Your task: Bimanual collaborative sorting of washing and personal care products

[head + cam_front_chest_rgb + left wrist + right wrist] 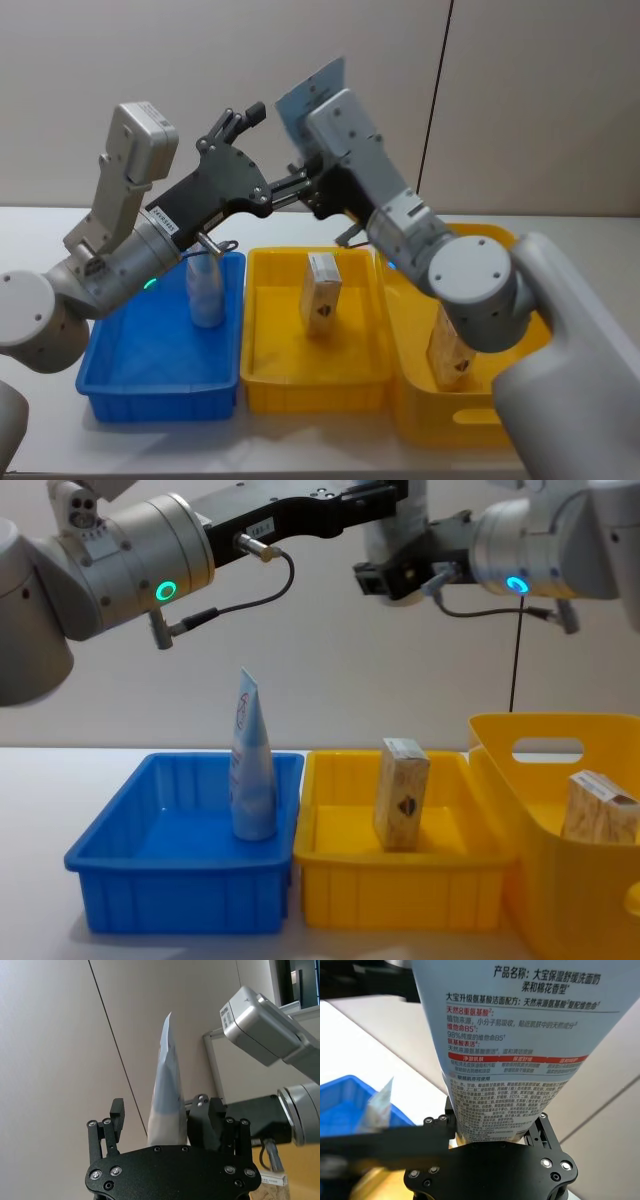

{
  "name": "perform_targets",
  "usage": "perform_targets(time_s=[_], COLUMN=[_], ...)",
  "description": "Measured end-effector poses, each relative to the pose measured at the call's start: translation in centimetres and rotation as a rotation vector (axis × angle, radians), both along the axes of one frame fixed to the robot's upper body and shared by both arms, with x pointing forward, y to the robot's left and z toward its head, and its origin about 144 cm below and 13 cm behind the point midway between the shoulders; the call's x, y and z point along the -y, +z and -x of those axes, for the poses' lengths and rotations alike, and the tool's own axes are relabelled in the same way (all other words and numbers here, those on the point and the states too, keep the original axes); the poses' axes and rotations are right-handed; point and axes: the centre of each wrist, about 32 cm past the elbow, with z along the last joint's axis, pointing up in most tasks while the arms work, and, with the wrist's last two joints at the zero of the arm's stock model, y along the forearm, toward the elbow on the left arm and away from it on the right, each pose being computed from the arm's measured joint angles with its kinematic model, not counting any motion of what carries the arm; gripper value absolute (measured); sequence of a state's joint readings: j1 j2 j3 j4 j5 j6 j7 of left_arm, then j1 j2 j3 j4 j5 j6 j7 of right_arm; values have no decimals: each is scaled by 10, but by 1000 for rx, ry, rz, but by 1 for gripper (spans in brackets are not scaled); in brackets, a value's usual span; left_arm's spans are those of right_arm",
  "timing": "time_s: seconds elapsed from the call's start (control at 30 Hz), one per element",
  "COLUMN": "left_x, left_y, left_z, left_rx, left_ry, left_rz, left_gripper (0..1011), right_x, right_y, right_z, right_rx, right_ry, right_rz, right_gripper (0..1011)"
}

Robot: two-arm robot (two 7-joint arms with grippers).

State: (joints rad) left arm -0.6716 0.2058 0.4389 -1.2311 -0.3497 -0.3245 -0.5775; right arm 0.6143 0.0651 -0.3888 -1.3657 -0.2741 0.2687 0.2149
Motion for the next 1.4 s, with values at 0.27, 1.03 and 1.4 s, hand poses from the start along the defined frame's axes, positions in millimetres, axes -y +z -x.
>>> perform_targets(time_s=[0.27, 1.03, 1.4], left_x=[0, 0, 0], left_y=[0, 0, 0], left_z=[0, 0, 0], left_rx=[0, 0, 0], left_ry=[0, 0, 0], left_rz=[0, 1, 0], left_gripper=[1001, 1001, 1001], right_x=[24, 83, 92], right_y=[7, 46, 55], right_z=[-7, -30, -41], right_rx=[3, -179, -360], right_ry=[-85, -308, -350], right_rz=[-7, 51, 111], right_gripper=[607, 605, 605])
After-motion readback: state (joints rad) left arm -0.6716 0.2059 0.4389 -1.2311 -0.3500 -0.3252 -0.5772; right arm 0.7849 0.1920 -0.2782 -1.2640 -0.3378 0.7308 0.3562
